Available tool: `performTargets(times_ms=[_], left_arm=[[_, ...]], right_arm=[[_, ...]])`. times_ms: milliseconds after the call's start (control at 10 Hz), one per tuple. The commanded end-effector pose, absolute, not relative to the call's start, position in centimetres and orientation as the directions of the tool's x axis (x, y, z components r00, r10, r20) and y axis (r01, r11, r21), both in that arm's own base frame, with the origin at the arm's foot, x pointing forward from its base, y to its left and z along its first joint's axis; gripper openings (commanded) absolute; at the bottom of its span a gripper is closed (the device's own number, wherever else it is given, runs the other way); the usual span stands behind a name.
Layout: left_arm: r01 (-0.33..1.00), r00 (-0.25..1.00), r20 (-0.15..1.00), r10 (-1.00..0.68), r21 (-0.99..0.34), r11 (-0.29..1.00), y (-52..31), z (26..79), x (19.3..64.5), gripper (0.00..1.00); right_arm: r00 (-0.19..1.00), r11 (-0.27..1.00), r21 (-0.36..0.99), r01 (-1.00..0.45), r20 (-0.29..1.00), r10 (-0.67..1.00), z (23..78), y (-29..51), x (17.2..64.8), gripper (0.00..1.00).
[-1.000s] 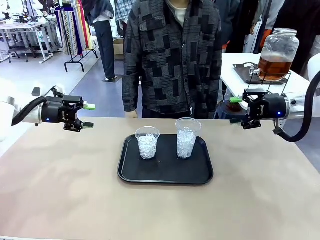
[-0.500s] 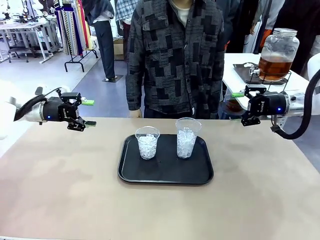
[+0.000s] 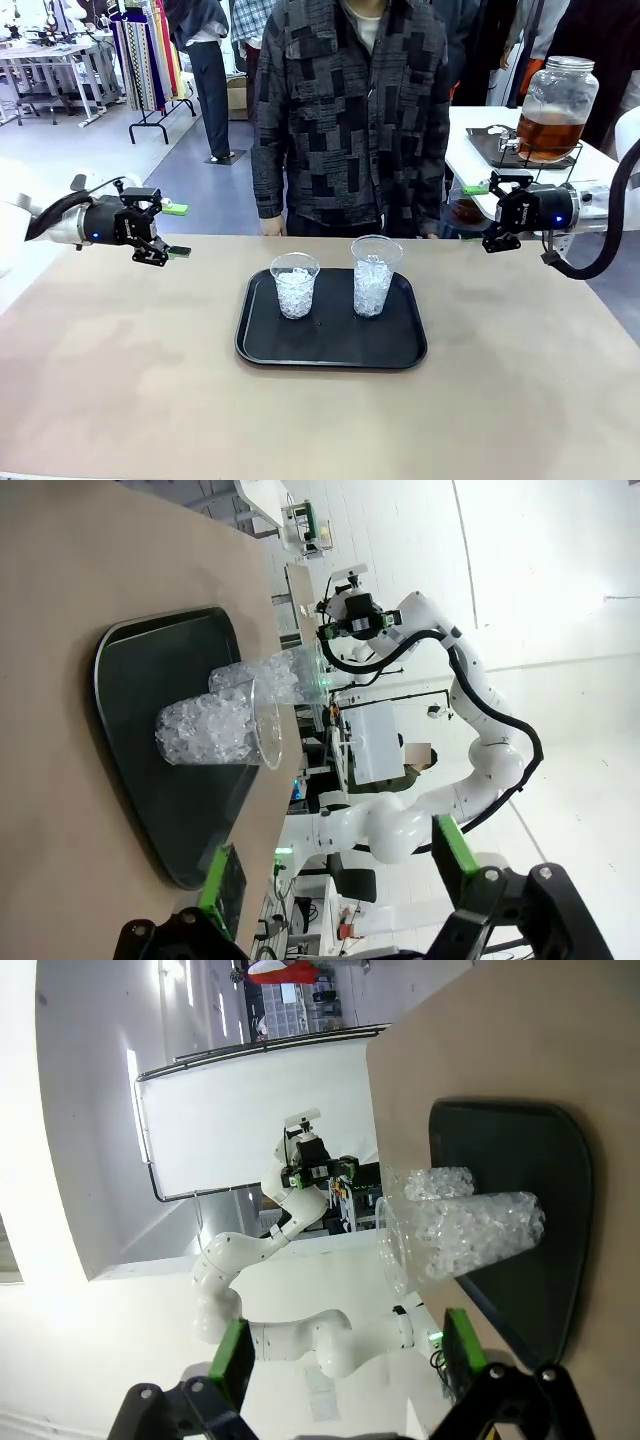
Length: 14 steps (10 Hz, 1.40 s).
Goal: Pour the drink into the iced cup.
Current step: Pick up the iced cup indicated by the human and present it to them.
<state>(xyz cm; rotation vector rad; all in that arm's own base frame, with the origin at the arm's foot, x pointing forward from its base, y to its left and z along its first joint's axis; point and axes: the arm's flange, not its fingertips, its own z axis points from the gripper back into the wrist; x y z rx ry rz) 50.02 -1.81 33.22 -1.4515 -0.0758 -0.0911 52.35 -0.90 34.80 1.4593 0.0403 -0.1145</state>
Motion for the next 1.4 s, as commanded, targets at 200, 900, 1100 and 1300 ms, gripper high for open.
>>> performTargets(times_ms=[200, 900, 1100, 1300], left_arm=[[0.113, 0.994, 0.113, -0.009, -0.989, 0.097, -1.9, 33.36, 50.08, 1.0], [0.113, 0.994, 0.113, -0.009, -0.989, 0.097, -1.9, 33.36, 50.08, 1.0], [0.113, 0.994, 0.113, -0.009, -0.989, 0.097, -1.9, 33.36, 50.08, 1.0], [0.113, 0.994, 0.113, -0.009, -0.989, 0.097, -1.9, 33.36, 50.08, 1.0]], right_arm=[[0.994, 0.105, 0.989, 0.1, -0.095, -0.055, 34.94, -0.92, 52.44, 1.0], [0.994, 0.105, 0.989, 0.1, -0.095, -0.055, 34.94, -0.92, 52.44, 1.0], [0.994, 0.105, 0.989, 0.1, -0.095, -0.055, 34.94, -0.92, 52.44, 1.0], [0.994, 0.105, 0.989, 0.1, -0.095, -0.055, 34.94, -0.92, 52.44, 1.0]])
